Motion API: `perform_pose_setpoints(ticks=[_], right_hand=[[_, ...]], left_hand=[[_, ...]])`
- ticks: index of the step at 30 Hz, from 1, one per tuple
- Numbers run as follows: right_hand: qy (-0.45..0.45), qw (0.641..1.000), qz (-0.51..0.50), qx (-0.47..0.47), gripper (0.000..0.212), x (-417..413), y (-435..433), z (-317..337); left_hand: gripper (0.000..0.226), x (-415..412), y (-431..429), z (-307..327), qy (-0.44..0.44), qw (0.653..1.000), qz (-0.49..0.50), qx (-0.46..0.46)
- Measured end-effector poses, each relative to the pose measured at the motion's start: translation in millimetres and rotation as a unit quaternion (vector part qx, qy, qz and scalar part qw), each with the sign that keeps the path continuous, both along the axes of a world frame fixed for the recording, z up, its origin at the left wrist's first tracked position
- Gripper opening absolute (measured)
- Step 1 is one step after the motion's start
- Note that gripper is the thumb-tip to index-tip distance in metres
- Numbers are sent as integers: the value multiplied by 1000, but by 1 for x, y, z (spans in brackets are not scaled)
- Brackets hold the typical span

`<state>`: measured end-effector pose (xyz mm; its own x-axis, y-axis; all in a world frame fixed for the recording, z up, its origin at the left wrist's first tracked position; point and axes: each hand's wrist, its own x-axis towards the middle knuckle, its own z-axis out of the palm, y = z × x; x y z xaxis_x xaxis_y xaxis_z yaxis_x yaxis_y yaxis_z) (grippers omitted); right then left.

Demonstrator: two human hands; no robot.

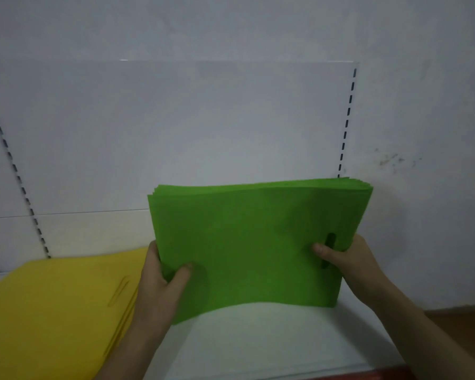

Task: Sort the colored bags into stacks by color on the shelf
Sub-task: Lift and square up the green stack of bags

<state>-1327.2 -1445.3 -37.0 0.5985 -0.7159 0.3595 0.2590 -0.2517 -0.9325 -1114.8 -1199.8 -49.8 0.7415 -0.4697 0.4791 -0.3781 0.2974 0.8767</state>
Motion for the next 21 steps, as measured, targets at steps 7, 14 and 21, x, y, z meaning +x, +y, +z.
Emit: perform_pose_setpoints(ticks=[7,14,21], right_hand=[[-11,999,-36,8,52,5,3,-4],[3,999,-38,24,62,5,-1,-15],[73,995,-60,6,36,2,-1,-4]], left_hand=[[40,0,-7,2,-7,1000,12,9],[45,-2,-12,-3,17,999,-16,23],[39,3,-11,5,20,997,4,74]])
